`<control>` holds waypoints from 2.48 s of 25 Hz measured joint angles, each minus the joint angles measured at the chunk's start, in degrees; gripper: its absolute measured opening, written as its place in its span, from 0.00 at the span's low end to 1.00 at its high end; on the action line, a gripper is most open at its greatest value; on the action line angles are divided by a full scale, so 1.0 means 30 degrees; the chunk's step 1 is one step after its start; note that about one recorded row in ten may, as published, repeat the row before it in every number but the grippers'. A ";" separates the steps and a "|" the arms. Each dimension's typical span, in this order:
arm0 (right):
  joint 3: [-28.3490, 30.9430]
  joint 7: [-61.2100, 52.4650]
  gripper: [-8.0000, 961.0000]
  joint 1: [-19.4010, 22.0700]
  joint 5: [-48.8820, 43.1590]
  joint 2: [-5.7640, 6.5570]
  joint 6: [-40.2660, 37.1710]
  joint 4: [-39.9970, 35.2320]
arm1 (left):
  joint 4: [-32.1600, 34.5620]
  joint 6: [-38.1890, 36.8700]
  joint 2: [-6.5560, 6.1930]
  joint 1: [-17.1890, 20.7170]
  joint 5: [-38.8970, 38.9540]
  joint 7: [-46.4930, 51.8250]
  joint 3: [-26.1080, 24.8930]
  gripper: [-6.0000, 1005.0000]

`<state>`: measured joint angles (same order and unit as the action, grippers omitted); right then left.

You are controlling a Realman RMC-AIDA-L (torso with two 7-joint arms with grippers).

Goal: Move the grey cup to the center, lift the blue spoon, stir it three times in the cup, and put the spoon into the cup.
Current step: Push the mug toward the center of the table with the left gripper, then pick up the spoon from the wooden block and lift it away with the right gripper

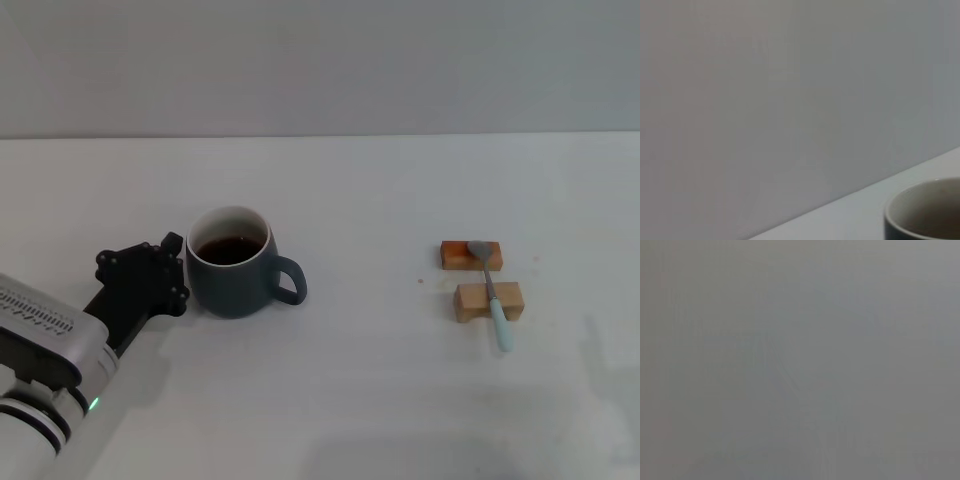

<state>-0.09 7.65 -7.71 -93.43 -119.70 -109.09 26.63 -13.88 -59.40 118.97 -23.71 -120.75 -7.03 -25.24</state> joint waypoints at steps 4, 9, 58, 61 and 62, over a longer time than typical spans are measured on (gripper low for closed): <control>0.0000 -0.0001 0.68 -0.0031 0.0000 0.0000 0.0007 -0.0001 | -0.0185 0.0077 0.0007 0.0049 -0.0003 0.0013 0.0408 0.00; -0.0173 -0.0001 0.68 -0.0039 0.0000 0.0000 0.0009 0.0000 | -0.0489 0.0193 0.0036 0.0117 -0.0004 0.0164 0.0865 0.00; -0.0957 -0.0038 0.68 0.0118 0.0096 0.0000 0.6586 0.0400 | 0.0417 -0.4827 -0.0167 0.4325 0.0202 0.4219 -0.3855 0.00; -0.0963 -0.0033 0.68 0.0051 0.0091 0.0000 0.7170 0.0408 | 0.0417 -0.4816 -0.0168 0.4284 0.0202 0.4218 -0.3855 0.00; -0.0964 -0.0030 0.68 -0.0019 0.0098 0.0000 0.7389 0.0411 | 0.0417 -0.4813 -0.0167 0.4271 0.0202 0.4218 -0.3854 0.00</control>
<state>-2.98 7.55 -7.76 -93.13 -119.70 -86.93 27.86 -12.63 -73.83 118.47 -10.90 -120.14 5.63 -36.81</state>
